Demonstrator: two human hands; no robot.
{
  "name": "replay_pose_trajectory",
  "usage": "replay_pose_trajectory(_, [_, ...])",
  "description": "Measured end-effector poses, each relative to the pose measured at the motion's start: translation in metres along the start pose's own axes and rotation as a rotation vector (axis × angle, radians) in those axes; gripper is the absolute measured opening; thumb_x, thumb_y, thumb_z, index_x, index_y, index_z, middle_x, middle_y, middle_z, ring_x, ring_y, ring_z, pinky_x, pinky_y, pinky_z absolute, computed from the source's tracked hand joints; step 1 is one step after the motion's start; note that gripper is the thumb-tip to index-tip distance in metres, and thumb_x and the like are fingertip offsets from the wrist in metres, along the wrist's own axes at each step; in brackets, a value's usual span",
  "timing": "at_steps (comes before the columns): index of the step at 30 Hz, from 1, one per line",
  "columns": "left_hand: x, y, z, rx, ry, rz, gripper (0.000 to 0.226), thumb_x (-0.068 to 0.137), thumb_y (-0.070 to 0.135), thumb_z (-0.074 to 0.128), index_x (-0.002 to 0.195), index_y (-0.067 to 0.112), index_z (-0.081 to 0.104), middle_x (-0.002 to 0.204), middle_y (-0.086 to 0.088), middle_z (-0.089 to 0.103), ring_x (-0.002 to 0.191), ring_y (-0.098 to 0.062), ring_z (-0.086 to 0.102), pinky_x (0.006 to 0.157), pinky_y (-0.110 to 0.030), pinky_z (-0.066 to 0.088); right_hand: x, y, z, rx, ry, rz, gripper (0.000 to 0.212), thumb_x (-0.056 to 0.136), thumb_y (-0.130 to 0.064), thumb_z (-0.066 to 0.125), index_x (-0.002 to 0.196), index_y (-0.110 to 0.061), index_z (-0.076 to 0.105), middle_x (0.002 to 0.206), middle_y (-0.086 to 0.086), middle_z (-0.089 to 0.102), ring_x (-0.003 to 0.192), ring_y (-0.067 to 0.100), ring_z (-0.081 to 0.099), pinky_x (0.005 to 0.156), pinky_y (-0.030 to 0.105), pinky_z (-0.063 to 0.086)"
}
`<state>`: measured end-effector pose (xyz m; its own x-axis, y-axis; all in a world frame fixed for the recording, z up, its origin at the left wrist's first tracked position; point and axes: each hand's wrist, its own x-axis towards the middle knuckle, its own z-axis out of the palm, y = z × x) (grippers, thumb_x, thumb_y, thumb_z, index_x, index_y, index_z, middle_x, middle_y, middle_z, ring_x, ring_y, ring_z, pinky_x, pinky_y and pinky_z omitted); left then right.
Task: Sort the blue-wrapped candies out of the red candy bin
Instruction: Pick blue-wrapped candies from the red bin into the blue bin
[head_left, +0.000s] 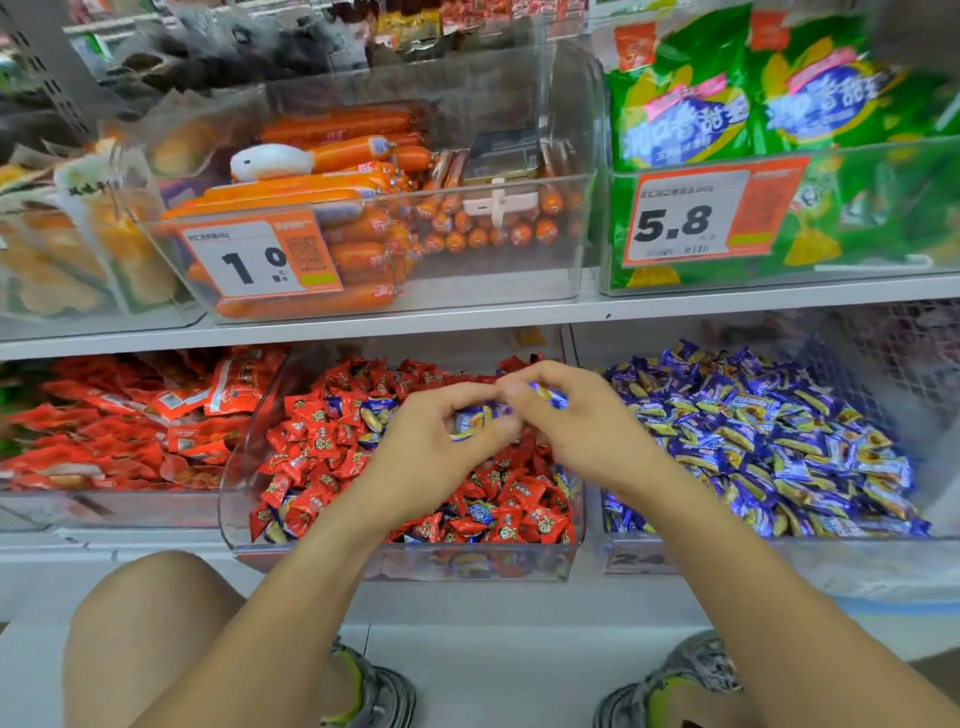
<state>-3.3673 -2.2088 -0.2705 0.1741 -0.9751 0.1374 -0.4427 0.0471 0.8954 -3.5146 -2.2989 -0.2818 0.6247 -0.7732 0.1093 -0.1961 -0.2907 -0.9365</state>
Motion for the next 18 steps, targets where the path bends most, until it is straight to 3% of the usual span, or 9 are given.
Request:
replay_pose_trajectory(3, [0.010, 0.012, 0.031, -0.033, -0.074, 0.029, 0.021, 0.096, 0.022, 0.061, 0.115, 0.017, 0.067, 0.064, 0.015, 0.062, 0.054, 0.001, 0.054, 0.053, -0.010, 0.037, -0.024, 0.013, -0.031, 0.080, 0.136, 0.011, 0.018, 0.099, -0.032, 0.056, 0.103, -0.028, 0.074, 0.062, -0.013, 0.059, 0.055, 0.011, 0.048, 0.049, 0.019, 0.034])
replay_pose_trajectory(5, [0.023, 0.022, 0.057, 0.049, -0.104, 0.082, 0.022, 0.100, 0.023, 0.054, 0.119, 0.017, 0.064, 0.069, 0.017, 0.061, 0.060, 0.005, 0.055, 0.057, -0.011, 0.038, -0.035, 0.022, -0.052, 0.083, 0.263, 0.036, 0.021, 0.100, -0.030, 0.054, 0.098, -0.027, 0.075, 0.056, -0.013, 0.054, 0.052, 0.013, 0.043, 0.047, 0.022, 0.034])
replay_pose_trajectory(8, [0.056, 0.033, 0.098, 0.252, -0.109, 0.163, 0.028, 0.101, 0.030, 0.048, 0.126, 0.021, 0.058, 0.113, 0.004, 0.064, 0.103, -0.008, 0.058, 0.086, -0.023, 0.042, -0.040, 0.036, -0.088, 0.073, 0.404, 0.117, 0.028, 0.102, -0.033, 0.050, 0.091, -0.024, 0.074, 0.061, -0.006, 0.055, 0.060, 0.021, 0.046, 0.049, 0.024, 0.039])
replay_pose_trajectory(10, [0.077, 0.040, 0.118, 0.364, -0.178, 0.163, 0.043, 0.101, 0.040, 0.044, 0.138, 0.018, 0.048, 0.128, -0.007, 0.055, 0.120, -0.022, 0.052, 0.100, -0.031, 0.038, -0.038, 0.042, -0.113, 0.013, 0.399, 0.162, 0.039, 0.104, -0.043, 0.041, 0.094, -0.024, 0.073, 0.072, -0.005, 0.064, 0.069, 0.022, 0.051, 0.060, 0.027, 0.048])
replay_pose_trajectory(12, [0.088, 0.044, 0.126, 0.543, -0.261, 0.132, 0.058, 0.100, 0.051, 0.038, 0.148, 0.019, 0.032, 0.137, -0.012, 0.046, 0.131, -0.030, 0.040, 0.110, -0.044, 0.030, -0.038, 0.047, -0.135, -0.030, 0.364, 0.203, 0.058, 0.100, -0.060, 0.024, 0.102, -0.031, 0.073, 0.098, -0.013, 0.070, 0.086, 0.006, 0.059, 0.088, 0.032, 0.047])
replay_pose_trajectory(13, [0.088, 0.044, 0.123, 0.611, -0.259, 0.144, 0.059, 0.100, 0.053, 0.036, 0.149, 0.021, 0.030, 0.138, -0.011, 0.044, 0.132, -0.031, 0.036, 0.111, -0.048, 0.026, -0.038, 0.048, -0.145, -0.035, 0.341, 0.215, 0.066, 0.097, -0.067, 0.017, 0.105, -0.034, 0.073, 0.112, -0.013, 0.069, 0.102, 0.001, 0.059, 0.102, 0.035, 0.040])
replay_pose_trajectory(15, [0.079, 0.038, 0.105, 0.569, -0.155, 0.259, 0.045, 0.101, 0.045, 0.041, 0.140, 0.023, 0.046, 0.127, -0.003, 0.051, 0.123, -0.024, 0.039, 0.106, -0.043, 0.029, -0.040, 0.048, -0.159, -0.087, 0.306, 0.234, 0.071, 0.092, -0.074, 0.012, 0.109, -0.041, 0.073, 0.128, -0.011, 0.064, 0.123, 0.004, 0.053, 0.115, 0.040, 0.027])
replay_pose_trajectory(17, [0.059, 0.024, 0.080, 0.462, 0.029, 0.387, 0.026, 0.098, 0.031, 0.047, 0.116, 0.021, 0.064, 0.110, 0.003, 0.058, 0.109, -0.016, 0.046, 0.097, -0.033, 0.035, -0.043, 0.047, -0.164, -0.178, 0.261, 0.243, 0.059, 0.099, -0.065, 0.018, 0.111, -0.043, 0.071, 0.133, -0.009, 0.060, 0.127, 0.009, 0.049, 0.113, 0.036, 0.028])
replay_pose_trajectory(18, [0.047, 0.012, 0.066, 0.444, 0.102, 0.395, 0.021, 0.095, 0.026, 0.050, 0.106, 0.020, 0.066, 0.104, 0.005, 0.059, 0.104, -0.014, 0.048, 0.094, -0.029, 0.037, -0.044, 0.044, -0.162, -0.213, 0.228, 0.229, 0.049, 0.103, -0.055, 0.026, 0.113, -0.038, 0.071, 0.131, -0.009, 0.060, 0.124, 0.009, 0.051, 0.107, 0.028, 0.032])
